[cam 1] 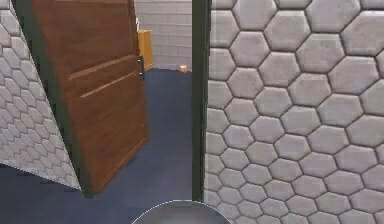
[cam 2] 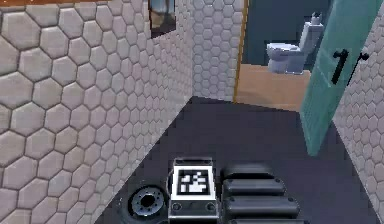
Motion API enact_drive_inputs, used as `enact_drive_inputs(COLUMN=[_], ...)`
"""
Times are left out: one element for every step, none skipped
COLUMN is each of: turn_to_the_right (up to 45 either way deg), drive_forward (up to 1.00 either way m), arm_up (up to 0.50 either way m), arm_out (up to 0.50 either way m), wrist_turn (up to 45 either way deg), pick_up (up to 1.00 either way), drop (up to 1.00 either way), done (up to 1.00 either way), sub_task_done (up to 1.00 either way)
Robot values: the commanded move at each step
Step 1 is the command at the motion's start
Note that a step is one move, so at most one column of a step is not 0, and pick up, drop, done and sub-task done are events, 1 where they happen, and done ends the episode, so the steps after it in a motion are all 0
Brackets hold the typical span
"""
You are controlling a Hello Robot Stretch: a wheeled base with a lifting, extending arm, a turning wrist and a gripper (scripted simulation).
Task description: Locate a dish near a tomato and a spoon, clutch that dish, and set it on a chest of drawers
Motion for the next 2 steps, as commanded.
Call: enact_drive_inputs(turn_to_the_right=[-24.0,0.0], drive_forward=[0.0,0.85], arm_up=[0.0,0.0], arm_out=[0.0,0.0], wrist_turn=[0.0,0.0], pick_up=[0.0,0.0], drop=[0.0,0.0], done=[0.0,0.0], sub_task_done=[0.0,0.0])
